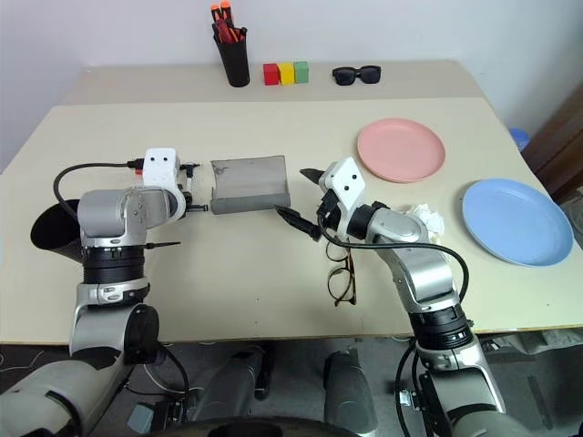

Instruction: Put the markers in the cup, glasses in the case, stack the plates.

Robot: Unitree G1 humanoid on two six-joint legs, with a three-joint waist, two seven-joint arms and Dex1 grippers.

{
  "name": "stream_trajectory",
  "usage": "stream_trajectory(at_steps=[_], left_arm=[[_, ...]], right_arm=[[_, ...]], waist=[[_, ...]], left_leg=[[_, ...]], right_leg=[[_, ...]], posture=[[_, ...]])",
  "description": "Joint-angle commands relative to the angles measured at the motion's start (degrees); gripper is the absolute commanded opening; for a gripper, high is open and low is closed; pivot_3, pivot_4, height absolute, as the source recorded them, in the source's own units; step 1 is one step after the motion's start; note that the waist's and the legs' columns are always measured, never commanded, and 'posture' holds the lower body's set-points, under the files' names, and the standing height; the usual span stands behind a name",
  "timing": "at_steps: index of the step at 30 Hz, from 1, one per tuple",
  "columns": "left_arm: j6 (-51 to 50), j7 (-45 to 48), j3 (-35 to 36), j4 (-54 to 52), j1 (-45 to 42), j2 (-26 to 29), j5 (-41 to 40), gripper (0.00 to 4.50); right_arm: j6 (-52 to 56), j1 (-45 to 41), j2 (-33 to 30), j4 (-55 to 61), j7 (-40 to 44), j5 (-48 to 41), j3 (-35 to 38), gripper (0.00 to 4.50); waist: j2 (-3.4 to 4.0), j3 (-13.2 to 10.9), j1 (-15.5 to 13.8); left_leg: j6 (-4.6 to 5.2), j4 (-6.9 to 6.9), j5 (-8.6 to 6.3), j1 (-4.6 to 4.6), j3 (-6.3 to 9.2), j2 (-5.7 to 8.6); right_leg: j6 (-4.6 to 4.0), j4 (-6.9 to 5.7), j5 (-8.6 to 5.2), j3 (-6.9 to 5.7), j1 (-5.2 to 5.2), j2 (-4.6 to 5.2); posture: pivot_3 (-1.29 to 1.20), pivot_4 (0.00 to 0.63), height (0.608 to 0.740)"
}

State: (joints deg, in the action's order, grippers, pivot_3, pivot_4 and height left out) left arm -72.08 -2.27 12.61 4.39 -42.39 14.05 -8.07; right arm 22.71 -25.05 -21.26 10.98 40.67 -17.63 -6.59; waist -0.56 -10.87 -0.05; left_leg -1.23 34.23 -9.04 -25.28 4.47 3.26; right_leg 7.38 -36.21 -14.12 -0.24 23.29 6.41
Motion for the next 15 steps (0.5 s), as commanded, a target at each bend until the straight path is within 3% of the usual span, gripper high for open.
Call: stream_trajectory(at_steps=[1, 10, 15], left_arm=[[9.15, 0.93, 1.66, -5.08, 1.27, -1.13, -0.83, 0.02], [40.60, -1.05, 3.77, -16.06, 5.87, -3.32, 0.25, 0.02], [48.88, -6.57, 4.78, -25.20, 10.99, -1.27, 6.65, 0.02]], right_arm=[[-0.93, -1.26, 0.81, 1.43, -0.11, -0.12, -0.49, 4.50], [-0.96, -2.29, 1.30, 0.65, -0.82, 0.09, -0.43, 4.50], [-1.29, -3.17, 1.41, -0.12, -0.54, 0.02, -0.39, 4.50]], waist=[[-0.01, 0.00, -0.09], [-0.02, -0.01, -0.44], [-0.01, -0.01, -0.23]], left_leg=[[-0.01, 0.00, 0.00, -0.01, 0.01, 0.00], [-0.01, 0.00, -0.01, -0.05, 0.01, 0.00], [-0.01, -0.04, 0.00, -0.04, -0.03, 0.00]], right_leg=[[0.00, 0.00, 0.00, 0.00, 0.01, 0.00], [-0.01, 0.08, 0.01, 0.02, 0.02, 0.05], [-0.02, 0.06, 0.01, 0.03, 0.05, 0.04]], posture=[[0.00, 0.150, 0.740], [0.00, 0.150, 0.740], [0.00, 0.150, 0.740]])
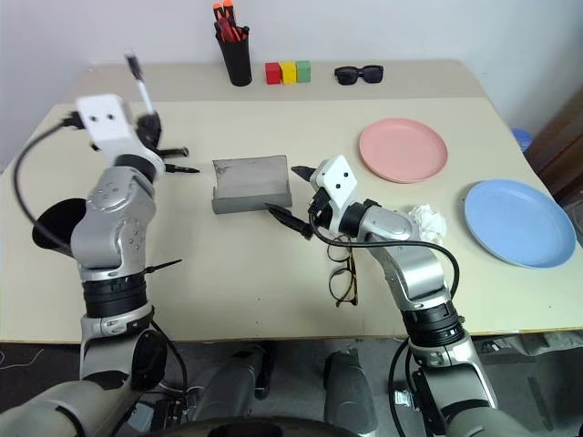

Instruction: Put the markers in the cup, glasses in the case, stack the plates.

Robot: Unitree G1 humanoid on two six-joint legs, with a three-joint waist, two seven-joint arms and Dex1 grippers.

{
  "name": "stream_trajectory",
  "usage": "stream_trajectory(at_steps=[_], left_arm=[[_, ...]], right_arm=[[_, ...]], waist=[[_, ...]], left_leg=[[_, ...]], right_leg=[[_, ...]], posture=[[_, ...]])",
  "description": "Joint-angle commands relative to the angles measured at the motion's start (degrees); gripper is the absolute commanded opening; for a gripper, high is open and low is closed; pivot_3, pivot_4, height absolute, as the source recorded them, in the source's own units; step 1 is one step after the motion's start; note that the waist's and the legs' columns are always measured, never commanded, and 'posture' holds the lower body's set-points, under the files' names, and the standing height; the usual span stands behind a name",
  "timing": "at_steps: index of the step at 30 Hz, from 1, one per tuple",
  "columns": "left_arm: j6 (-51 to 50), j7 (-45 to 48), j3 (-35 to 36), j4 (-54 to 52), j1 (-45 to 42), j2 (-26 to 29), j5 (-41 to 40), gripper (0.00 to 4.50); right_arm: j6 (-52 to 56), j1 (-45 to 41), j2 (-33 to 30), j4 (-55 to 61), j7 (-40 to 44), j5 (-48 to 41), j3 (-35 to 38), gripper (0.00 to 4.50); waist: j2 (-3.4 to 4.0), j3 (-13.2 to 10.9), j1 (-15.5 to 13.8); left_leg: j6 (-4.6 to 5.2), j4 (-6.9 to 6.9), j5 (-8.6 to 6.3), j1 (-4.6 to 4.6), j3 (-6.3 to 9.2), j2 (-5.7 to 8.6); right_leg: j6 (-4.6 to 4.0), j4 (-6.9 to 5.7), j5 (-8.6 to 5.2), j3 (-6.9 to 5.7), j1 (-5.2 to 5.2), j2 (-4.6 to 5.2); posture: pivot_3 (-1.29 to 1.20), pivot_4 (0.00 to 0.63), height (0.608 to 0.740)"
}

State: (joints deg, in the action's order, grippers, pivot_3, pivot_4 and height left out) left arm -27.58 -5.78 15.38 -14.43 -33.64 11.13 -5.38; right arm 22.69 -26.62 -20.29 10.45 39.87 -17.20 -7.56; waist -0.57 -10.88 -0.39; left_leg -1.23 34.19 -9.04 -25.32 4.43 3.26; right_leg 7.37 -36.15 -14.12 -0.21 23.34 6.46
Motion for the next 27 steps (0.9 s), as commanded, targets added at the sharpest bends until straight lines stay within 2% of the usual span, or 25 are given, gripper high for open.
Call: stream_trajectory(at_steps=[1, 6, 14, 20, 27], left_arm=[[5.01, -3.79, 2.62, -8.86, 3.93, 2.01, 4.86, 0.02], [5.60, -6.26, 3.53, -19.10, 12.93, 3.46, 11.13, 0.02], [3.89, -11.15, 4.31, -29.54, 26.75, -3.33, 17.78, 0.02], [5.41, -11.84, 4.73, -30.55, 32.62, -8.30, 17.53, 0.02], [9.13, -10.81, 5.20, -28.47, 36.11, -10.29, 16.25, 0.02]], right_arm=[[-1.43, -1.92, 0.54, 0.12, 0.44, -0.43, 0.50, 4.50], [-2.31, -4.00, 1.47, -2.01, 1.61, -0.82, 0.29, 4.50], [-4.09, -7.77, 4.06, -6.38, 4.16, -0.72, -0.88, 4.50], [-5.10, -9.25, 5.77, -8.17, 5.48, -0.59, -1.55, 4.50], [-5.51, -9.71, 7.23, -8.28, 5.89, -0.66, -1.93, 4.50]], waist=[[0.00, 0.00, 0.23], [0.00, 0.00, 0.13], [-0.04, 0.02, 0.00], [-0.05, 0.03, -0.22], [-0.05, 0.04, -0.19]], left_leg=[[0.00, 0.00, 0.00, 0.00, -0.02, 0.00], [0.01, 0.00, 0.00, 0.01, -0.10, 0.00], [0.01, 0.02, 0.00, 0.02, -0.10, -0.01], [0.01, 0.02, 0.00, 0.02, -0.09, -0.03], [0.00, 0.01, -0.01, 0.01, -0.09, -0.05]], right_leg=[[0.00, 0.00, 0.00, 0.00, 0.00, -0.01], [-0.01, -0.01, 0.00, 0.00, -0.01, -0.03], [-0.01, -0.01, -0.01, 0.00, -0.04, -0.04], [-0.04, 0.00, -0.02, -0.01, -0.04, -0.06], [-0.05, 0.00, -0.02, -0.01, -0.01, -0.07]], posture=[[0.00, 0.150, 0.740], [0.00, 0.150, 0.740], [0.00, 0.150, 0.740], [0.00, 0.150, 0.740], [0.00, 0.150, 0.740]])
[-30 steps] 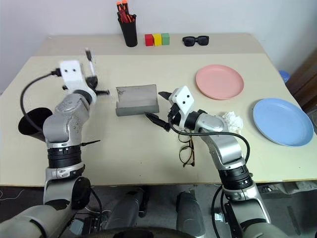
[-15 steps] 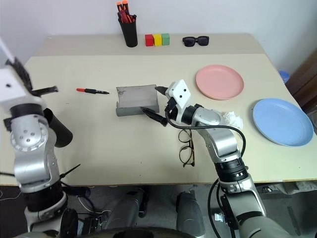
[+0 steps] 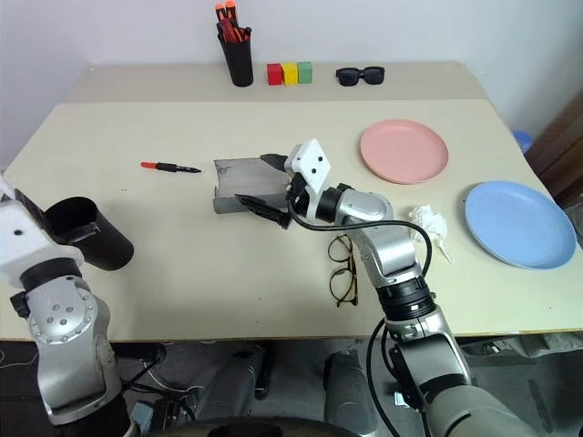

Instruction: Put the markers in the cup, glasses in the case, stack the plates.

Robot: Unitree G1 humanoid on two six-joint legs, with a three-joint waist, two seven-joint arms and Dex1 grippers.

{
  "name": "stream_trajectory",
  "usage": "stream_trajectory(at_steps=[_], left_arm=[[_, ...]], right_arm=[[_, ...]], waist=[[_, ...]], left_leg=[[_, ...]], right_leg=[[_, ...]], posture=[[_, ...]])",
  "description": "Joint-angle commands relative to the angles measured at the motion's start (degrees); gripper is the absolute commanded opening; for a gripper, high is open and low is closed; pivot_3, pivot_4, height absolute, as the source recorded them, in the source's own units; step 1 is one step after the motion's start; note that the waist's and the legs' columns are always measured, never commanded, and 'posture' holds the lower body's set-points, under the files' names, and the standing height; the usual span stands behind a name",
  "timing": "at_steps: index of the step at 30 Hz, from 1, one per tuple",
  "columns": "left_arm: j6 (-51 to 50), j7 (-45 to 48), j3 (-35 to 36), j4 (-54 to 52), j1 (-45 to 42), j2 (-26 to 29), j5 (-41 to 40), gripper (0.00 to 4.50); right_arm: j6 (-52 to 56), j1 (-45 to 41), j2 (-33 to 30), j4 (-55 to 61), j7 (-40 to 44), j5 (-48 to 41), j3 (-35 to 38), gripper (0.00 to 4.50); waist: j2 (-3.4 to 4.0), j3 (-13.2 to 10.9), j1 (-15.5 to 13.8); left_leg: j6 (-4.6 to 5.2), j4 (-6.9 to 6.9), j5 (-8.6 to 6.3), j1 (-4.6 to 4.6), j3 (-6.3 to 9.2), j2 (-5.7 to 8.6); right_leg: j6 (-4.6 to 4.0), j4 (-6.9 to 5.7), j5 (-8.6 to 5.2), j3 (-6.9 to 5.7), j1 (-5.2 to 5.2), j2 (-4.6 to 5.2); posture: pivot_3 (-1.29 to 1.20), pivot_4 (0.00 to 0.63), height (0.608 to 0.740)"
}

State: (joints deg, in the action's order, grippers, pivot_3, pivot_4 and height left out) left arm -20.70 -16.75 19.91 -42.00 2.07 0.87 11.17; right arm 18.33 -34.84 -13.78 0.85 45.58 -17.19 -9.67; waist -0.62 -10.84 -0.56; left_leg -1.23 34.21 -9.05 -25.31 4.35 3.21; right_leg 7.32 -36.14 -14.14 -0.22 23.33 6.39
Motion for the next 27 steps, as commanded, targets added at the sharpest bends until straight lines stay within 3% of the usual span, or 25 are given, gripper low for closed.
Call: stream_trajectory(at_steps=[1, 27], left_arm=[[2.64, 0.19, 0.58, -0.70, 0.75, -0.21, -0.32, 0.02], [4.83, -0.49, -2.05, 2.90, 0.55, -1.68, 0.62, 0.02]], right_arm=[[-1.06, -1.38, 0.76, 1.51, 0.18, -0.70, 0.23, 4.50], [6.31, 3.42, -2.93, 11.05, 8.08, -8.32, -1.11, 4.50]], waist=[[0.00, 0.00, -0.03], [-0.01, 0.01, -0.06]], left_leg=[[0.00, 0.00, 0.00, 0.00, 0.00, 0.00], [-0.01, 0.00, -0.02, -0.02, 0.07, -0.03]], right_leg=[[-0.01, 0.00, -0.01, 0.00, 0.00, 0.00], [-0.17, 0.03, -0.10, 0.00, 0.02, 0.01]], posture=[[0.00, 0.150, 0.740], [0.00, 0.150, 0.740]])
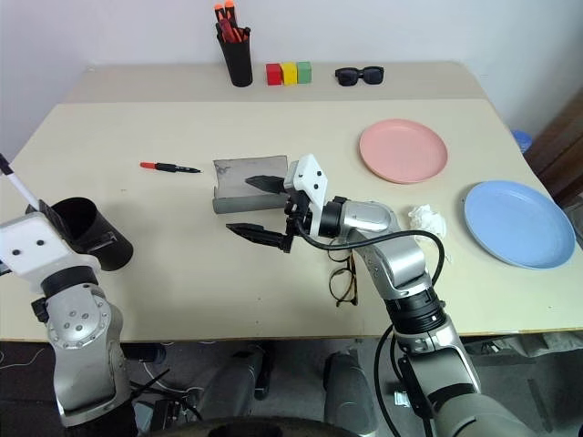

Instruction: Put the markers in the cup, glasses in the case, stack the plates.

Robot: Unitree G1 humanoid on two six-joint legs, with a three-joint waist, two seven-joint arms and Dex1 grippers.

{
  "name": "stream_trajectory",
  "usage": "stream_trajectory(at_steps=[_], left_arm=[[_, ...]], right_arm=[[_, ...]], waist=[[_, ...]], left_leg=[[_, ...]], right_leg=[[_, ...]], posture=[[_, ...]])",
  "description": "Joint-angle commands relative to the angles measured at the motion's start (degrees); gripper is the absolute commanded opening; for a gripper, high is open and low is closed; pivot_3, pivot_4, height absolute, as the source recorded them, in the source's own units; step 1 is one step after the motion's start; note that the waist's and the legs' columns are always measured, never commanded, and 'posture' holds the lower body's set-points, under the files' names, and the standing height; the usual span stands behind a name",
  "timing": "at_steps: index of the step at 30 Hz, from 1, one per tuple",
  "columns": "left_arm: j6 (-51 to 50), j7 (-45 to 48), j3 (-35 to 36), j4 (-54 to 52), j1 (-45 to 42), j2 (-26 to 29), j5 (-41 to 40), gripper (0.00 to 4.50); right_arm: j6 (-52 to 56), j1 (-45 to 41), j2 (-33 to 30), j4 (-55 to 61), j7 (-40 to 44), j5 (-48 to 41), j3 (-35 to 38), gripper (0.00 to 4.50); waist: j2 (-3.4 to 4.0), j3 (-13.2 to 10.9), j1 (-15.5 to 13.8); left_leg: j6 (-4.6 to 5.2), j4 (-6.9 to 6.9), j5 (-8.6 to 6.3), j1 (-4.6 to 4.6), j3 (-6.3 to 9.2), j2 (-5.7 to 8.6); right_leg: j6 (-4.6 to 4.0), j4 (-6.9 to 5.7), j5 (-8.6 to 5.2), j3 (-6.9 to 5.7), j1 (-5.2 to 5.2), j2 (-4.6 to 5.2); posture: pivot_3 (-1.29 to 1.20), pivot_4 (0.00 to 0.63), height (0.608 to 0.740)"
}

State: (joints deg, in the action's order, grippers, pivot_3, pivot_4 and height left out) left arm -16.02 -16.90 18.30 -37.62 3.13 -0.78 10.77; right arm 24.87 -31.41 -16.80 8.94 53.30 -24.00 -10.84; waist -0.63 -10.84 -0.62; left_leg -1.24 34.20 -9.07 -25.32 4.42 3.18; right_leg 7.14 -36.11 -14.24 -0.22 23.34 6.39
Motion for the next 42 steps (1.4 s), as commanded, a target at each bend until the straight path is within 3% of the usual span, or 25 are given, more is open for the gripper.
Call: stream_trajectory(at_steps=[1, 10, 15, 28, 34, 36, 39, 42], left_arm=[[0.01, -0.36, -0.44, -1.60, -0.55, -0.07, 1.03, 0.02], [0.12, -1.02, -1.27, -1.74, -0.08, -0.84, 1.69, 0.02], [0.34, -1.21, -1.45, -1.38, 0.14, -1.12, 2.10, 1.96], [0.66, -0.68, -0.55, -1.15, -0.55, -0.36, 1.37, 1.96], [-5.21, 6.46, -6.56, -1.68, -12.27, 4.81, 0.41, 1.96], [-13.50, 8.68, -8.98, 0.51, -18.24, 4.67, -0.67, 1.96], [-24.99, 8.06, -8.90, 4.94, -25.97, 2.31, -1.74, 2.88], [-31.84, 5.08, -6.27, 10.53, -33.03, -0.13, -2.14, 4.32]], right_arm=[[-0.23, 0.04, 0.04, 2.97, 0.43, -1.44, -0.03, 4.50], [0.01, 0.42, -0.18, 3.52, 0.69, -1.29, -0.21, 4.50], [0.33, 0.50, -0.31, 3.80, 0.74, -1.34, -0.23, 4.50], [0.78, 0.38, -0.16, 4.10, 0.59, -1.36, -0.24, 4.50], [-0.85, -1.55, 0.97, 1.54, -1.80, -0.80, 2.04, 4.50], [-1.72, -2.60, 1.73, 0.08, -3.35, -0.57, 3.07, 4.50], [-2.74, -3.70, 2.57, -1.42, -4.77, -0.25, 3.78, 4.50], [-3.39, -3.95, 2.75, -1.95, -5.15, -0.02, 3.70, 4.50]], waist=[[0.00, 0.00, 0.00], [0.00, 0.00, -0.01], [0.00, 0.00, -0.01], [0.00, 0.00, -0.01], [-0.04, 0.01, -0.14], [-0.04, 0.01, -0.05], [-0.05, 0.00, 0.03], [-0.07, -0.01, 0.51]], left_leg=[[0.00, 0.00, 0.00, 0.00, 0.00, 0.00], [-0.01, 0.00, 0.00, -0.01, 0.02, 0.00], [-0.01, 0.00, -0.01, -0.01, 0.03, 0.00], [-0.01, 0.00, -0.01, -0.01, 0.07, 0.00], [-0.02, 0.04, -0.01, -0.06, 0.04, 0.03], [-0.01, 0.04, 0.00, -0.04, 0.04, 0.05], [0.01, 0.03, 0.02, -0.04, 0.04, 0.06], [0.02, 0.01, 0.02, -0.03, 0.06, 0.02]], right_leg=[[0.00, 0.01, 0.00, 0.00, 0.00, 0.00], [0.00, 0.01, 0.00, 0.00, 0.00, 0.00], [0.00, 0.01, 0.00, 0.00, 0.00, 0.00], [0.00, 0.02, 0.00, 0.00, 0.00, 0.01], [-0.01, 0.03, 0.00, -0.13, -0.03, 0.00], [0.01, 0.06, 0.01, -0.08, -0.05, 0.03], [0.19, 0.01, 0.10, -0.11, -0.04, -0.06], [0.20, 0.00, 0.10, -0.10, -0.03, -0.13]], posture=[[0.00, 0.150, 0.740], [0.00, 0.150, 0.740], [0.00, 0.150, 0.740], [0.00, 0.150, 0.740], [0.00, 0.150, 0.740], [0.00, 0.150, 0.740], [0.00, 0.150, 0.740], [0.00, 0.150, 0.740]])
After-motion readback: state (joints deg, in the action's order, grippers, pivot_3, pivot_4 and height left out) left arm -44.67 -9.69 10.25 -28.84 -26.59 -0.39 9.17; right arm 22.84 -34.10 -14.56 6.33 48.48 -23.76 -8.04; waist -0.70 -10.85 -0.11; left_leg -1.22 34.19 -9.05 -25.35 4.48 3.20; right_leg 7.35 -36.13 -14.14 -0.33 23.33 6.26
